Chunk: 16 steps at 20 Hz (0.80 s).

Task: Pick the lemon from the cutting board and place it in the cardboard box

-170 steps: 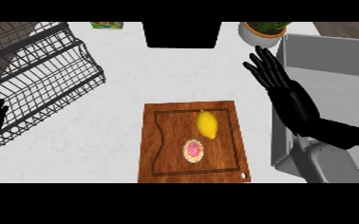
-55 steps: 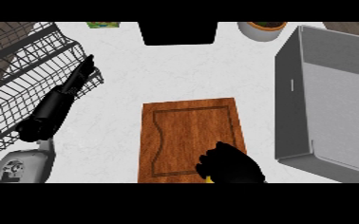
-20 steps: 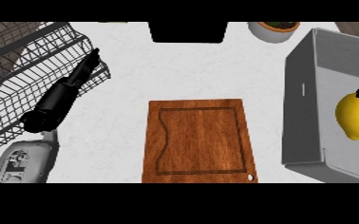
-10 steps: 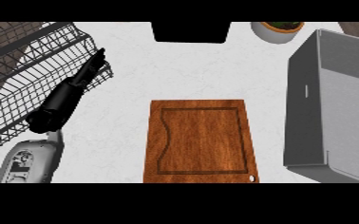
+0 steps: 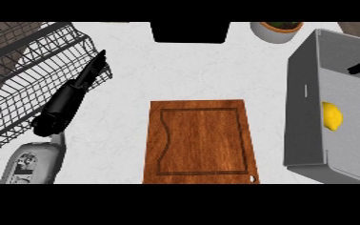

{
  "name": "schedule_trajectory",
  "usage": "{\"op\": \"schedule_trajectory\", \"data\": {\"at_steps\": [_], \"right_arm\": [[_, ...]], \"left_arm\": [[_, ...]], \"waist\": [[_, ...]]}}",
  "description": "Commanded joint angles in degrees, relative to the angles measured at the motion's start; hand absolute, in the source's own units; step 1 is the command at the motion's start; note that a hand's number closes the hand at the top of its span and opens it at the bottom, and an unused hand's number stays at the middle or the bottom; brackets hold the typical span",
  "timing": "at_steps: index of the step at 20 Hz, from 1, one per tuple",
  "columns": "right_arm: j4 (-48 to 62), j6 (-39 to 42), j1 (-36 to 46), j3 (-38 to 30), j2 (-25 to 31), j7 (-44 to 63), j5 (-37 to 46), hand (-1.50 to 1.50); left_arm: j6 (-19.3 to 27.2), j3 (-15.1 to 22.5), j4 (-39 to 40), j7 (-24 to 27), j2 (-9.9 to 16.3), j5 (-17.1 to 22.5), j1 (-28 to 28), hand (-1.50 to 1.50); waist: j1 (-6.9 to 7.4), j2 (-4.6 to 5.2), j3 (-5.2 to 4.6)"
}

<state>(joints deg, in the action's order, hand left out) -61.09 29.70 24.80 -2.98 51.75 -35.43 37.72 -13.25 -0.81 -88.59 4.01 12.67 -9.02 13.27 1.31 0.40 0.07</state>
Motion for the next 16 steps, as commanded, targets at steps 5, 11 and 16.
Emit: {"op": "schedule_trajectory", "data": {"at_steps": [5, 11, 16], "right_arm": [[9.2, 9.5, 2.9, -12.6, -10.1, -5.0, -24.5, -1.5], [21.1, 17.0, 9.9, -22.3, -8.9, 13.4, -39.6, -1.5], [33.8, 17.2, 16.6, -26.2, -2.9, 16.1, -41.9, -1.5]], "left_arm": [[-0.3, -0.4, -0.4, 0.1, -0.1, 0.6, -1.7, 0.0], [-0.5, -0.3, -0.9, -0.8, 0.0, 0.6, -0.7, 0.0], [-1.3, -1.8, -1.2, 0.0, 1.3, 1.3, 0.1, 0.0]], "waist": [[-0.92, -0.44, 0.11], [-0.69, -0.34, -0.06], [0.64, 0.26, 0.07]]}}
